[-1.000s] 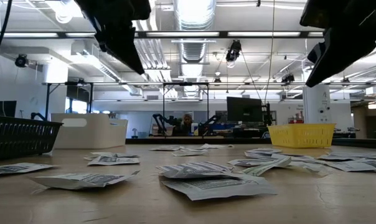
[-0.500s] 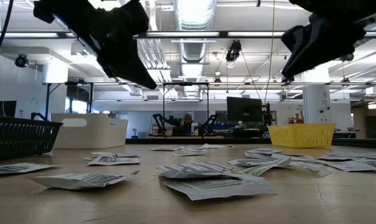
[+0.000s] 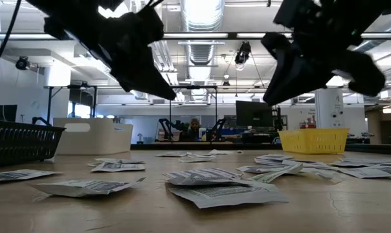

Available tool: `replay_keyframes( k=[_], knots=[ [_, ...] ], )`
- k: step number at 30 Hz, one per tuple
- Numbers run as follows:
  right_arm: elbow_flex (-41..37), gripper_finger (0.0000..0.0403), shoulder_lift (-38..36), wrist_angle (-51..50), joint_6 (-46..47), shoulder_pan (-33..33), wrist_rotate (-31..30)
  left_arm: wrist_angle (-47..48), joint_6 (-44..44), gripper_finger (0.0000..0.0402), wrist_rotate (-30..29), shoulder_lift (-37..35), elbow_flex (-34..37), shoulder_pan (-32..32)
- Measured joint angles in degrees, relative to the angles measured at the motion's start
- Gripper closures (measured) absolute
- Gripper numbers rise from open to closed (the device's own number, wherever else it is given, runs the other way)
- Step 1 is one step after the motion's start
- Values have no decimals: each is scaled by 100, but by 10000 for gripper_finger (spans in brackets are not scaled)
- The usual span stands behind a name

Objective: Pick & Place First Aid Supplies
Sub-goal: Put the green bandage pack into the black bin

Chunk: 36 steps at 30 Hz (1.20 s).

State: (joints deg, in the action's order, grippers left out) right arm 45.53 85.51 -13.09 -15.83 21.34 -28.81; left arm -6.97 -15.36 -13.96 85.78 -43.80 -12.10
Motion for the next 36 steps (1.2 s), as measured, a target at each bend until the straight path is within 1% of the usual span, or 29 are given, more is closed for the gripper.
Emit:
replay_keyframes(
  k=[5, 9, 15, 21, 29, 33, 36],
  knots=[
    [234, 360, 404, 13, -238, -133, 30, -197, 30, 402, -2, 567, -66, 67],
    [438, 360, 673, 20, -545, -214, 31, -322, 17, 401, 0, 890, -147, 127],
    [812, 360, 1120, 11, -606, -330, 15, -353, 0, 402, 0, 1327, -288, 265],
    [1031, 343, 1368, -5, -731, -321, 56, -382, -89, 401, -3, 1677, -373, 328],
    [1000, 304, 1408, 33, -1206, -327, 116, -354, -336, 402, -26, 1807, -384, 355],
    [848, 296, 1411, 488, -1729, -382, 358, -345, -475, 402, -26, 1821, -384, 361],
    [778, 297, 1411, 798, -2035, -470, 386, -334, -544, 402, -26, 1821, -384, 361]
  ],
)
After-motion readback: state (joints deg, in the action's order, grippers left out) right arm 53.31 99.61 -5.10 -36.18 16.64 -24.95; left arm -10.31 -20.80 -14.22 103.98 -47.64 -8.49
